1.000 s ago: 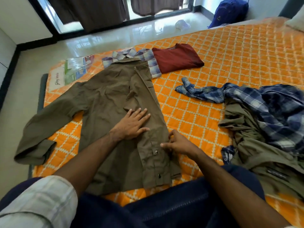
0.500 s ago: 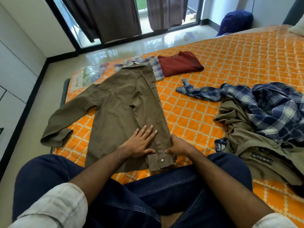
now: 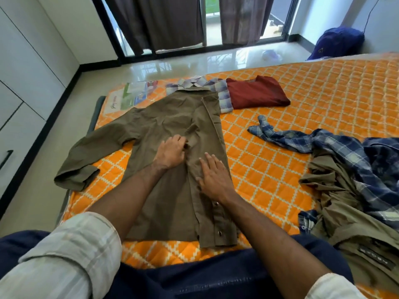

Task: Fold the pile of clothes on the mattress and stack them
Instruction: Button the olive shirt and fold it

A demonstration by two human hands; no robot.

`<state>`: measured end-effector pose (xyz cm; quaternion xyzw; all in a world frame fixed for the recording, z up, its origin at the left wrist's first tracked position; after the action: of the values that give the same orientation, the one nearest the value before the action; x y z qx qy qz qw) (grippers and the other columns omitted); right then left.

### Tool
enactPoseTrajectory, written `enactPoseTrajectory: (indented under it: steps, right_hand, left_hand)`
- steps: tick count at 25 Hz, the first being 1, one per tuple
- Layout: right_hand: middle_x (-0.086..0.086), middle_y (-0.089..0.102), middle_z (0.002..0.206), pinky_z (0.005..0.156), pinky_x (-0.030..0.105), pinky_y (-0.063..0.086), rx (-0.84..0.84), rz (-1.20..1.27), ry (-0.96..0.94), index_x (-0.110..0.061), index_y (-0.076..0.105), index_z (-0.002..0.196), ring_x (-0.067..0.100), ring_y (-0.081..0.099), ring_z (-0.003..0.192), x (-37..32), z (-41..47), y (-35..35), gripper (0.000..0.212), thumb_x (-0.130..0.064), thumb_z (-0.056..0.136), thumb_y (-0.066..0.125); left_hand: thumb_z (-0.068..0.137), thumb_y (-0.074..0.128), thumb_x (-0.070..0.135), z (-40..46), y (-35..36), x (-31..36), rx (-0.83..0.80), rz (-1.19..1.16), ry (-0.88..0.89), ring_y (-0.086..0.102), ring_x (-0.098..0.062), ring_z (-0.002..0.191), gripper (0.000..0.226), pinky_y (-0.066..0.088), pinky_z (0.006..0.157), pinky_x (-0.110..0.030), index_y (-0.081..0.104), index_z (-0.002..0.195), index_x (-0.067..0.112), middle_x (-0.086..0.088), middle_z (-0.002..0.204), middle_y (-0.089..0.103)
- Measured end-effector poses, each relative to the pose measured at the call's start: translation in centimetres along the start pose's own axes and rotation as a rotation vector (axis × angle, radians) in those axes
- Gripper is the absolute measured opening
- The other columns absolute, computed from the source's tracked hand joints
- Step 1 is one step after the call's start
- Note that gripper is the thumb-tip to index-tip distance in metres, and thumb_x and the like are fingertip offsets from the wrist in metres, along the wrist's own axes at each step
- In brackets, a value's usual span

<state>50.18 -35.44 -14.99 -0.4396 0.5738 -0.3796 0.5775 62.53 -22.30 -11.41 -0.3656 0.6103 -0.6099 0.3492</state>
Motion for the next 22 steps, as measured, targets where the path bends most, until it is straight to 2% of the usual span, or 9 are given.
enactPoseTrajectory:
  steps: [3,6,8,10,12,14,16,20,22]
  right_hand:
    - [0.012,0.003,0.169,0.126,0.046,0.010,0.053,0.028,-0.016,-0.011,0.016,0.161,0.028,-0.001,0.157,1.4,5.7,-0.4,0.065,-0.025,0.104,0.043]
    - [0.012,0.004,0.169,0.127,0.045,0.011,0.111,0.065,-0.041,-0.010,0.018,0.161,0.026,0.000,0.157,3.5,12.0,-0.8,0.067,-0.015,0.101,0.046]
    - [0.012,0.008,0.169,0.127,0.045,0.011,0.142,0.090,-0.122,-0.008,0.022,0.160,0.025,0.001,0.157,4.1,15.9,-0.8,0.065,-0.013,0.100,0.046]
    - [0.012,0.010,0.169,0.127,0.045,0.011,0.138,0.082,-0.188,-0.007,0.022,0.160,0.024,0.002,0.157,4.3,19.4,-0.2,0.063,-0.016,0.101,0.046]
    - [0.010,0.006,0.170,0.128,0.045,0.008,0.146,0.022,-0.156,-0.011,0.016,0.161,0.023,0.000,0.157,5.1,21.9,1.0,0.066,-0.033,0.105,0.043]
    - [0.010,-0.005,0.170,0.127,0.044,-0.003,0.136,-0.043,-0.047,-0.016,0.004,0.163,0.023,-0.008,0.156,6.5,23.0,2.2,0.078,-0.057,0.103,0.032]
    - [0.009,-0.017,0.168,0.125,0.046,-0.012,0.122,-0.097,0.024,-0.023,-0.007,0.162,0.024,-0.019,0.155,7.3,23.1,2.8,0.086,-0.072,0.096,0.017]
    - [0.010,-0.022,0.167,0.123,0.051,-0.013,0.105,-0.132,0.097,-0.033,-0.007,0.161,0.027,-0.024,0.153,7.4,24.3,2.2,0.080,-0.075,0.095,0.010]
    - [0.009,-0.019,0.168,0.124,0.052,-0.012,0.110,-0.082,0.172,-0.034,-0.002,0.162,0.027,-0.022,0.154,7.9,25.6,1.6,0.073,-0.069,0.099,0.012]
  left_hand:
    - [0.085,0.065,0.027,3.9,0.5,-1.7,0.038,0.028,0.046,0.058,-0.031,0.110,0.043,0.049,0.084,-0.046,0.055,0.126,0.017,-0.007,0.124,0.056]
    - [0.079,0.070,0.019,6.5,2.6,-2.7,0.167,0.152,0.266,0.061,-0.030,0.085,0.032,0.047,0.065,-0.041,0.057,0.109,0.017,-0.008,0.104,0.058]
    - [0.088,0.060,0.021,6.9,3.4,-3.4,0.274,0.176,0.425,0.058,-0.027,0.080,0.015,0.044,0.063,-0.041,0.058,0.103,0.017,-0.007,0.099,0.058]
    - [0.093,0.056,0.022,6.9,4.4,-4.3,0.375,0.175,0.531,0.055,-0.027,0.081,0.012,0.043,0.066,-0.041,0.060,0.103,0.016,-0.008,0.099,0.059]
    - [0.091,0.059,0.020,6.9,5.3,-5.2,0.430,0.154,0.551,0.054,-0.027,0.082,0.013,0.041,0.067,-0.042,0.061,0.103,0.016,-0.008,0.100,0.059]
    - [0.087,0.056,0.020,7.6,6.1,-5.9,0.419,0.055,0.491,0.055,-0.027,0.086,0.018,0.041,0.067,-0.041,0.061,0.104,0.015,-0.008,0.105,0.060]
    - [0.089,0.052,0.019,8.7,6.2,-6.3,0.386,-0.072,0.474,0.056,-0.027,0.086,0.020,0.044,0.067,-0.041,0.060,0.107,0.014,-0.009,0.108,0.060]
    - [0.090,0.046,0.015,9.6,5.7,-5.8,0.239,-0.129,0.670,0.054,-0.024,0.075,0.015,0.045,0.064,-0.038,0.056,0.101,0.013,-0.008,0.100,0.054]
    - [0.084,0.047,0.018,9.4,5.3,-6.3,0.136,-0.200,0.657,0.056,-0.020,0.083,0.022,0.048,0.068,-0.035,0.058,0.102,0.017,-0.002,0.107,0.053]
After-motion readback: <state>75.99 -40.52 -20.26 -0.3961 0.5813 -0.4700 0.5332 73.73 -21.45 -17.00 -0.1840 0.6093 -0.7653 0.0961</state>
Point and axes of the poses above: each hand's wrist, its own z-axis towards the middle knuckle, its own y-axis out of the palm, x = y × z, the point moved 4 cm from there along z, towards the middle knuckle
